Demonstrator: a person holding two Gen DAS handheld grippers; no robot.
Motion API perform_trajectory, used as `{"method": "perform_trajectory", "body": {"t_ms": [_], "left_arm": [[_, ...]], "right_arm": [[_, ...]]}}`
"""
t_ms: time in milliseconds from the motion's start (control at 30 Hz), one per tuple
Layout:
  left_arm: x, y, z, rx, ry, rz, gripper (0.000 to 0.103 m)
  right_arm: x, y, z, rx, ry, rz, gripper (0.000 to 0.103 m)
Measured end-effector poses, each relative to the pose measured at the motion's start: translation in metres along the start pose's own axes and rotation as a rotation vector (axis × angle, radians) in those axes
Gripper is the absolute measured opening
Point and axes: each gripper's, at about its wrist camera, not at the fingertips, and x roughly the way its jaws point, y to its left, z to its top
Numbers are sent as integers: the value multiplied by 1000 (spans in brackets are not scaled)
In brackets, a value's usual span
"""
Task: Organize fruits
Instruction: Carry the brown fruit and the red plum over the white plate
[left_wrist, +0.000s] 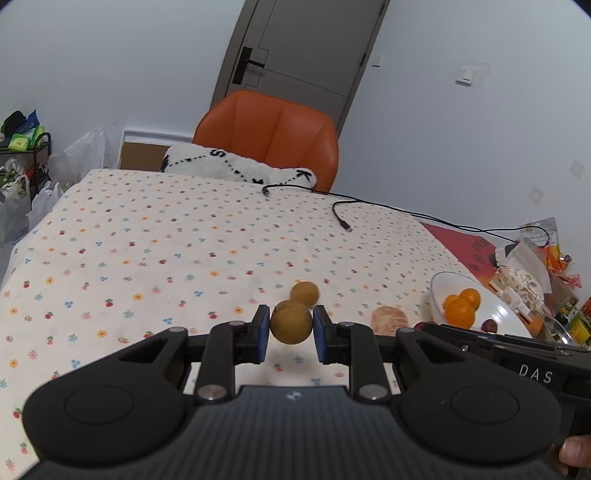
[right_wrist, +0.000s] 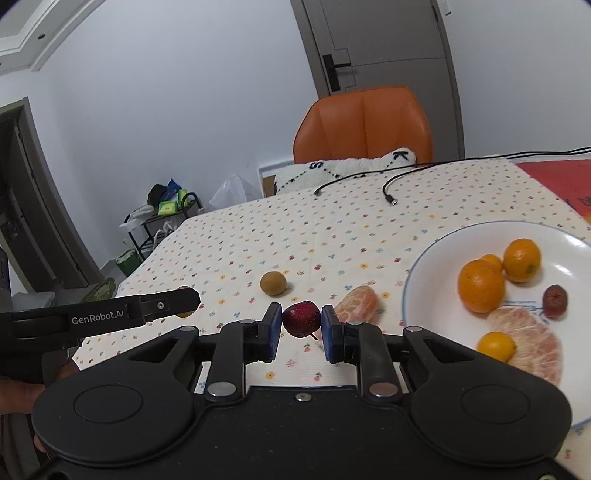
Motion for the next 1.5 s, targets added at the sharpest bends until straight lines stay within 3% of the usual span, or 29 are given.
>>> {"method": "perform_trajectory", "body": {"t_ms": [733,1500], "left_arm": [[-9,-59,-1,76,-27,-73,23],[16,-131,-11,144,1,-182,23]], "right_arm": [[-52,-36,-4,46,-75,-62,22],[-109,-100,-15,130,-141,-202,22]]}}
